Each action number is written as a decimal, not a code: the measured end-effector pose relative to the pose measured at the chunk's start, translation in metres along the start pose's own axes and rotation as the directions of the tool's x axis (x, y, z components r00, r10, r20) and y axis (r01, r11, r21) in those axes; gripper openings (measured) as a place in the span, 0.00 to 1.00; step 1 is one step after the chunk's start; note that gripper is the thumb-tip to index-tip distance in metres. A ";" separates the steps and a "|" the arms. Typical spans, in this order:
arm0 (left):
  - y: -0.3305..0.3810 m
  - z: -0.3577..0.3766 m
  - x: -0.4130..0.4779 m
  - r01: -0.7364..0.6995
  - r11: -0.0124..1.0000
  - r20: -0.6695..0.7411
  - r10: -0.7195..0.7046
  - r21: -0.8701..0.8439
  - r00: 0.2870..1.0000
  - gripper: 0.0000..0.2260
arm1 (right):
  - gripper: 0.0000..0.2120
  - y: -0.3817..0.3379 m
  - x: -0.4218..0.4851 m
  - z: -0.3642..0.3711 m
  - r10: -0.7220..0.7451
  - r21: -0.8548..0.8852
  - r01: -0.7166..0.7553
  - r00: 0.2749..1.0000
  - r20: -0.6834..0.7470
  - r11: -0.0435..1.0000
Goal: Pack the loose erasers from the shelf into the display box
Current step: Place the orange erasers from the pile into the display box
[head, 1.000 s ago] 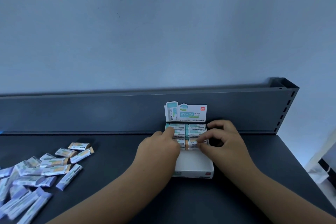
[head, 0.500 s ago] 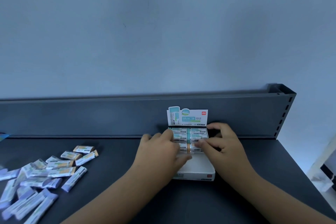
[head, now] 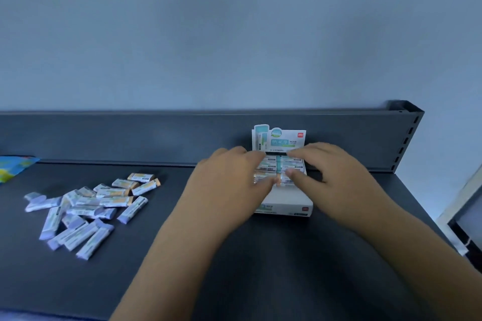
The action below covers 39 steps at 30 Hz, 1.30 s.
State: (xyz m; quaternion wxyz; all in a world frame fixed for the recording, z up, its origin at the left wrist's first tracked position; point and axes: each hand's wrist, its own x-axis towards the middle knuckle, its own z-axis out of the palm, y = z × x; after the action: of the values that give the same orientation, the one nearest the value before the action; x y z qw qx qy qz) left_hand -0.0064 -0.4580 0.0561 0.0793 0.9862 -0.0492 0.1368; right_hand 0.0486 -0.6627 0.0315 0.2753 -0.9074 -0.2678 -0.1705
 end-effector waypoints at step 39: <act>-0.122 0.005 -0.085 0.060 0.988 0.051 -0.053 -0.141 0.997 0.21 | 0.22 -0.156 -0.042 0.090 0.237 0.106 -0.240 0.971 0.038 0.965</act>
State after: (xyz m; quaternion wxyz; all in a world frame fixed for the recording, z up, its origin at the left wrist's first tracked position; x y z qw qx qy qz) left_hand -0.0720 -0.3324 0.0104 0.1523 0.9819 -0.0326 0.1074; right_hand -0.0607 -0.5164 0.0047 0.3400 -0.9186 -0.1689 -0.1095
